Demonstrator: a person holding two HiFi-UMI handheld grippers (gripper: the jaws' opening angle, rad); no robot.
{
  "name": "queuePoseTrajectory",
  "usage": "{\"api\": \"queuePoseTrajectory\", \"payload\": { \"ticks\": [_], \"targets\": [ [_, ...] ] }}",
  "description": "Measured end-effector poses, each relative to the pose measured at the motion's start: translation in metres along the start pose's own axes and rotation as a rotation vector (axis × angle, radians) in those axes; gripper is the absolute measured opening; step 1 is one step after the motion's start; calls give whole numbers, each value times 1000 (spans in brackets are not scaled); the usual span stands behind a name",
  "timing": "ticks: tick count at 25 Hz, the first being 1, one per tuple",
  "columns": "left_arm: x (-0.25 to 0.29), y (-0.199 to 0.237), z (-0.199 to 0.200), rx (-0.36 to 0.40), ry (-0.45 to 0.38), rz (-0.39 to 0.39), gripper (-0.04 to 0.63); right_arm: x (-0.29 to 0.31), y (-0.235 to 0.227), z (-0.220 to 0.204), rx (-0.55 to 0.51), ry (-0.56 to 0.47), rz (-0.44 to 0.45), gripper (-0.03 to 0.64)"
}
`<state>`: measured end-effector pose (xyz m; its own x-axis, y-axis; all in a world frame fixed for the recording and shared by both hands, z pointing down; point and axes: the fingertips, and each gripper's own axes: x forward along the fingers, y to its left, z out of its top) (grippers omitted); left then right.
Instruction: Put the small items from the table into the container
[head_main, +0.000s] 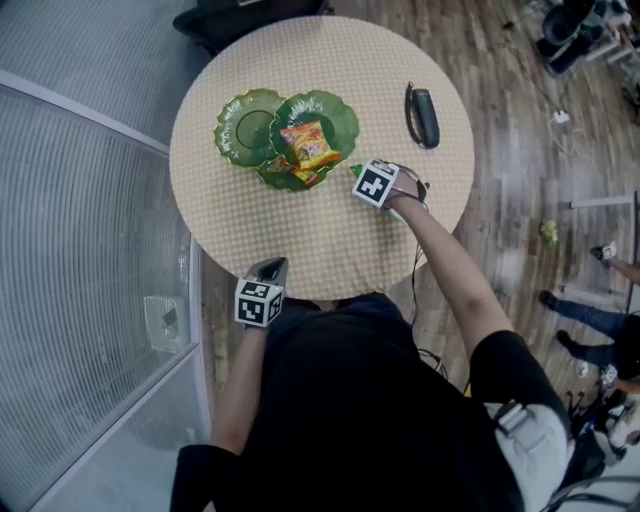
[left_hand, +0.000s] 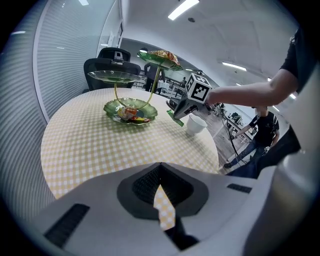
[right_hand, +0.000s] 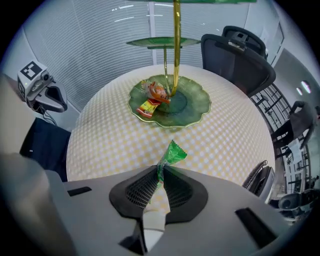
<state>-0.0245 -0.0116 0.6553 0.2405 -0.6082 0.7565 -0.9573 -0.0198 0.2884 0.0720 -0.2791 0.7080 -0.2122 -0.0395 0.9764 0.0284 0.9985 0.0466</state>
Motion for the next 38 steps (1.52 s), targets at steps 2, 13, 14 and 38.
{"api": "queuePoseTrajectory", "payload": {
  "ticks": [2, 13, 14, 38],
  "targets": [
    [-1, 1, 3, 6, -2, -5, 3, -5, 10, 4, -7, -28, -10, 60],
    [-3, 13, 10, 55, -5, -75, 3, -31, 62, 49, -29, -202, -107, 60],
    [-3, 16, 10, 56, -5, -83, 3, -30, 66, 52, -30, -205, -122, 58],
    [-12, 111, 1, 176, 92, -256, 3, -12, 78, 158, -281, -81, -509, 60]
  ]
}}
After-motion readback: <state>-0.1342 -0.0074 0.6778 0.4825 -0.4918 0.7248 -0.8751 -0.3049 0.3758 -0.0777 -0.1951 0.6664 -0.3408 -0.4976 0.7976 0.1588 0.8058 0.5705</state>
